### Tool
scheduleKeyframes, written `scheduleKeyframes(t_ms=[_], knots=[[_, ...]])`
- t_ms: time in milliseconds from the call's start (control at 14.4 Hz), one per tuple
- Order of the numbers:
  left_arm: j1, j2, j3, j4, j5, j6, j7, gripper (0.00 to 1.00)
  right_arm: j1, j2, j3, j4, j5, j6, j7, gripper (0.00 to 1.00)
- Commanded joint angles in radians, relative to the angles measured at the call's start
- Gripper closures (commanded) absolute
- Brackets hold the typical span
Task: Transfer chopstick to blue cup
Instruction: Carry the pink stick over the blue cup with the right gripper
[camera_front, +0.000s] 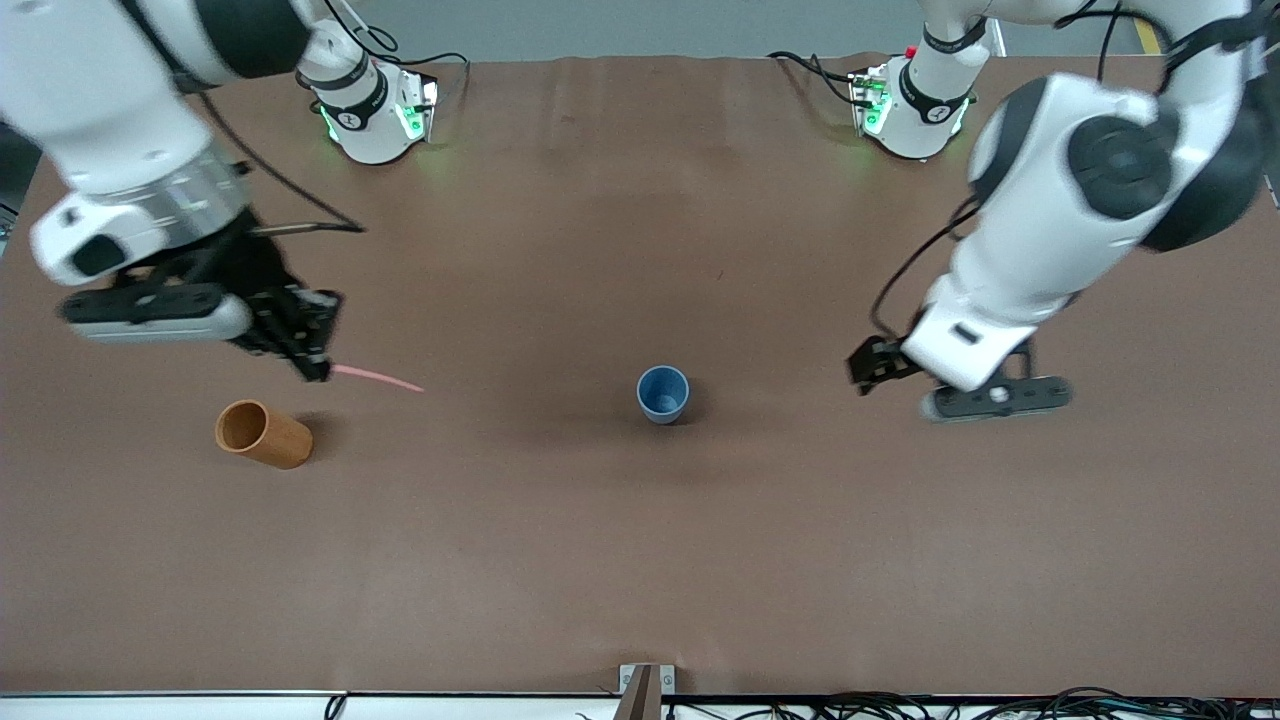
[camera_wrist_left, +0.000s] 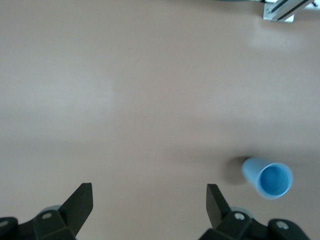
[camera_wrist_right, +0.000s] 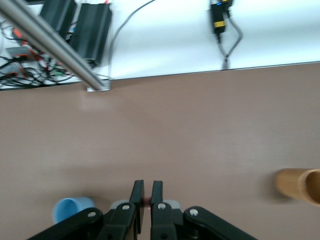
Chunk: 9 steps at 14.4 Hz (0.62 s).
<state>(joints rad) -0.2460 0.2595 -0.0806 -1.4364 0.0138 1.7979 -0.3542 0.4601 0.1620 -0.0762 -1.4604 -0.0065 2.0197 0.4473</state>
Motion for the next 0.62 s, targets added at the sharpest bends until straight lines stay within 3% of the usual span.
scheduleKeyframes(t_ms=[0,208,416,555], knots=[[0.082,-0.121,-0.01,-0.087,0.0,-0.049,0.151,0.0,0.098,0.082,-0.014,0.025,-0.042,0.092,0.161,0.99],[0.131,-0.21,-0.001,-0.117,-0.002,-0.135,0.349,0.0,0.204,0.154,-0.014,0.025,-0.096,0.177,0.293,0.99],[0.142,-0.314,0.021,-0.151,-0.021,-0.211,0.432,0.0,0.268,0.203,-0.014,0.025,-0.16,0.217,0.398,0.99],[0.14,-0.333,0.022,-0.148,-0.021,-0.242,0.439,0.0,0.298,0.24,-0.014,0.025,-0.174,0.263,0.45,0.99]])
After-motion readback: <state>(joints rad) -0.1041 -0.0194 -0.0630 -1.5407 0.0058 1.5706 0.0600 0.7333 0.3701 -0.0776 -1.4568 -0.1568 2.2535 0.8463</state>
